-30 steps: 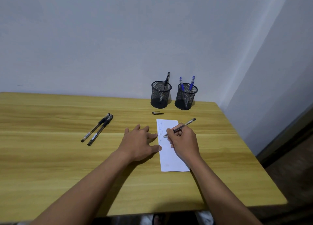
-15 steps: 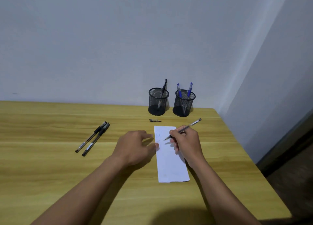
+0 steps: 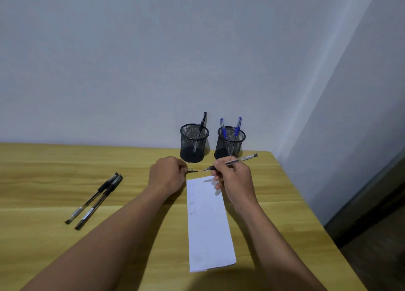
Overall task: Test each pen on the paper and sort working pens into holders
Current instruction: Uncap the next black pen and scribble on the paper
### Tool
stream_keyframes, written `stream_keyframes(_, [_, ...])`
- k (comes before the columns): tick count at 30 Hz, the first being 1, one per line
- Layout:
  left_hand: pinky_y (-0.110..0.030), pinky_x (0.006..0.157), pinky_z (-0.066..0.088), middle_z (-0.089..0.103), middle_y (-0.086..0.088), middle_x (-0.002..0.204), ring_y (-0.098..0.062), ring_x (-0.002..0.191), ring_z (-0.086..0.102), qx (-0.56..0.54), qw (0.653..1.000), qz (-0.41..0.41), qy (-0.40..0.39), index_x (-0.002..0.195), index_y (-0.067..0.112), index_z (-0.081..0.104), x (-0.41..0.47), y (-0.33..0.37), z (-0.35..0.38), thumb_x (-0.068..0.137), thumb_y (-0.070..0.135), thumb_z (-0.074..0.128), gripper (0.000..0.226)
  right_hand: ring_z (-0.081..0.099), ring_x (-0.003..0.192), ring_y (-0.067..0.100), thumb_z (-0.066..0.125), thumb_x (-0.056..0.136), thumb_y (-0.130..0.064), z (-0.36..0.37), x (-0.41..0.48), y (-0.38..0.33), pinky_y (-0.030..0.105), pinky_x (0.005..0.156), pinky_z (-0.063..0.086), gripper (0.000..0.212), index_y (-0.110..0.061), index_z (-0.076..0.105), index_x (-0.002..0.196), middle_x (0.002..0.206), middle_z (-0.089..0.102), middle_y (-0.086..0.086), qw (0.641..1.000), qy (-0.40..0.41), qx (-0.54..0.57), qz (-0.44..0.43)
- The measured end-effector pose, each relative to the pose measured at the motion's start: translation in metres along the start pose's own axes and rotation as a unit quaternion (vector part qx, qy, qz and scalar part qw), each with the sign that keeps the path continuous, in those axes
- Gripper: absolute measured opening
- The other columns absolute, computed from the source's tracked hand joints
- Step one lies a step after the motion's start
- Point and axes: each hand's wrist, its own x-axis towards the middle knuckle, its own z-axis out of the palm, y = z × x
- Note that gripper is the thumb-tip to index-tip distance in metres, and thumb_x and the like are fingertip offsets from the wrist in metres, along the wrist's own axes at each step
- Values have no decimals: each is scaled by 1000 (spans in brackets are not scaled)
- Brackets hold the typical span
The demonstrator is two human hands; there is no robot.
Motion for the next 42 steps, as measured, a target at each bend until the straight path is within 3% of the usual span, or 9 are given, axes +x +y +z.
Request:
stream_keyframes(3, [-33, 75, 50, 74, 5, 97, -21, 92, 63, -8, 1000, 0, -4, 98, 29, 77, 1, -1, 0, 94, 29, 61, 17, 62, 59, 7, 65, 97, -13, 3, 0, 1, 24, 50, 54, 12, -12, 71, 87, 68, 70, 4, 1000, 5, 1, 4])
stream_keyframes(5, [-30, 73, 50, 74, 5, 93, -18, 88, 63, -74, 997, -10, 0, 95, 27, 77, -4, -3, -5, 92, 26, 64, 13, 64, 59, 3, 67, 97, -17, 4, -3, -1, 21, 51, 55, 10, -14, 72, 88, 70, 72, 1, 1000, 6, 3, 6])
stream_keyframes(8, [-15, 67, 44, 73, 9, 86, -7, 83, 64, -193, 981, 4, 19, 90, 24, 76, -23, 0, -19, 90, 20, 66, 11, 66, 65, 2, 69, 96, -20, 4, -8, -3, 22, 53, 56, 9, -18, 74, 89, 76, 74, 0, 1000, 15, 5, 9])
stream_keyframes(11, [-5, 61, 41, 72, 15, 82, 2, 80, 64, -237, 971, 30, 32, 88, 26, 76, -47, 6, -35, 90, 19, 68, 10, 68, 74, 7, 69, 95, -19, 3, -13, -8, 24, 57, 59, 7, -16, 75, 93, 82, 75, 3, 999, 25, 27, 12])
stream_keyframes(18, [-5, 60, 39, 72, 18, 79, 6, 75, 61, -272, 959, 67, 44, 87, 24, 78, -76, 19, -71, 88, 19, 72, 8, 67, 77, 12, 71, 94, -16, 0, -33, -29, 27, 55, 56, 10, -8, 75, 96, 80, 74, 5, 998, -13, 53, 10])
stream_keyframes(28, [-8, 67, 46, 74, 15, 75, 5, 71, 66, -328, 940, 85, 37, 85, 23, 79, -93, 29, -99, 85, 16, 75, 8, 65, 79, 13, 71, 93, -15, -3, -55, -53, 29, 56, 56, 10, -14, 76, 84, 77, 72, 1, 997, -58, 47, -26])
stream_keyframes(32, [-30, 78, 59, 77, 0, 79, -12, 74, 72, -454, 890, 50, -5, 85, 20, 79, -98, 32, -102, 87, 8, 73, 13, 64, 76, 11, 73, 92, -15, -1, -61, -60, 29, 56, 54, 10, -14, 77, 83, 72, 70, -1, 995, -66, 70, -28])
stream_keyframes(35, [-27, 75, 59, 77, -10, 79, -18, 73, 72, -512, 858, 35, -3, 85, 11, 78, -102, 37, -105, 87, 1, 70, 13, 65, 72, 8, 72, 92, -12, 5, -67, -62, 28, 56, 54, 12, -14, 76, 80, 70, 70, -4, 993, -73, 85, -30])
stream_keyframes(42, [-27, 72, 60, 75, -11, 74, -16, 69, 70, -494, 869, 28, -26, 84, 8, 78, -98, 34, -113, 86, -1, 72, 11, 67, 77, 8, 74, 91, -15, 7, -66, -61, 29, 59, 56, 8, -15, 78, 84, 75, 73, -4, 991, -105, 87, -5])
